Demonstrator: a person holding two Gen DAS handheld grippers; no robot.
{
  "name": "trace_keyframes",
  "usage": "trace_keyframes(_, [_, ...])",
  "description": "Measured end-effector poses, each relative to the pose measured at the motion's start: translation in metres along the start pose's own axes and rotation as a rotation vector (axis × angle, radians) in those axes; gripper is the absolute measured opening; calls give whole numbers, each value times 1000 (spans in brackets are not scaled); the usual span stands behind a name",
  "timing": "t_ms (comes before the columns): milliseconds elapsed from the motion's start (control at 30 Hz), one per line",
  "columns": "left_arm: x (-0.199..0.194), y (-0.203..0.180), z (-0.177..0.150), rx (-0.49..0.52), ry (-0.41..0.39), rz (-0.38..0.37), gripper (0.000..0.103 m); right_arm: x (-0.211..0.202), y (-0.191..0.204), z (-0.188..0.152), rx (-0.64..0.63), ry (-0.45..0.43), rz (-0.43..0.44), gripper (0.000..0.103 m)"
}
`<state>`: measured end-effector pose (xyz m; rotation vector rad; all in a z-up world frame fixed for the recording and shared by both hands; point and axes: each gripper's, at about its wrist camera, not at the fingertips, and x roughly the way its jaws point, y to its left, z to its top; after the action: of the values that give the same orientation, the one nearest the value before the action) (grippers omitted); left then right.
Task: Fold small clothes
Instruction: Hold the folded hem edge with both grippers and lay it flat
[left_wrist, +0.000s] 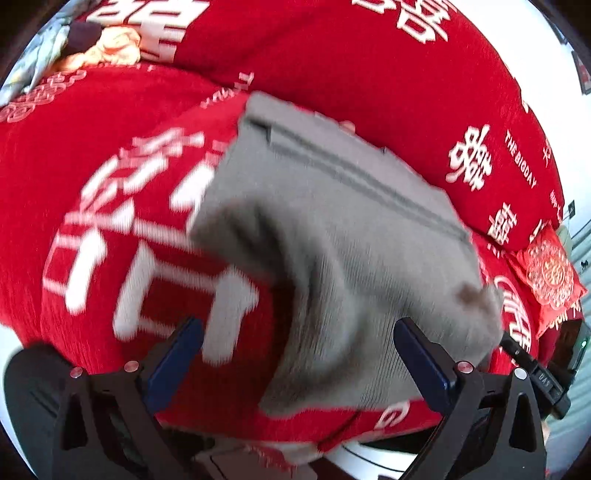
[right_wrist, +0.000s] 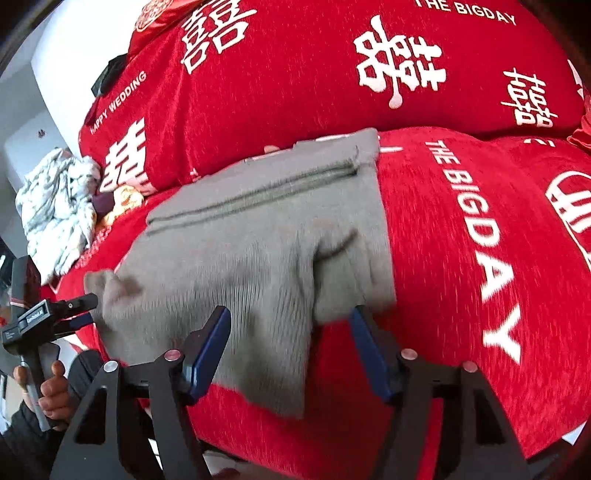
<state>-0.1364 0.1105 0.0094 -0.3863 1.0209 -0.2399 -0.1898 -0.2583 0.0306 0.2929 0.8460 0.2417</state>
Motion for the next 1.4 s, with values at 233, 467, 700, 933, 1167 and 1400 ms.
trace_keyframes(233, [13, -38, -15, 130, 1, 6, 77, 14, 4, -8, -44, 24, 15, 70])
trace_keyframes(467, [11, -52, -20, 215, 3, 61, 12, 19, 17, -10, -107, 79, 62, 13])
trace_keyframes(700, [-33, -56, -15, 204, -122, 17, 12, -26, 22, 6, -98, -36, 164, 13])
trace_keyframes(933, [-61, -78, 21, 201, -227, -3, 12, -56, 31, 42, -36, -169, 238, 13])
trace_keyframes(1167, [-60, -84, 68, 177, -242, 31, 12, -54, 27, 87, 0, -208, 202, 13])
trace_keyframes(1400, [-35, -89, 113, 154, -191, 90, 12, -21, 27, 130, 42, -148, 129, 13])
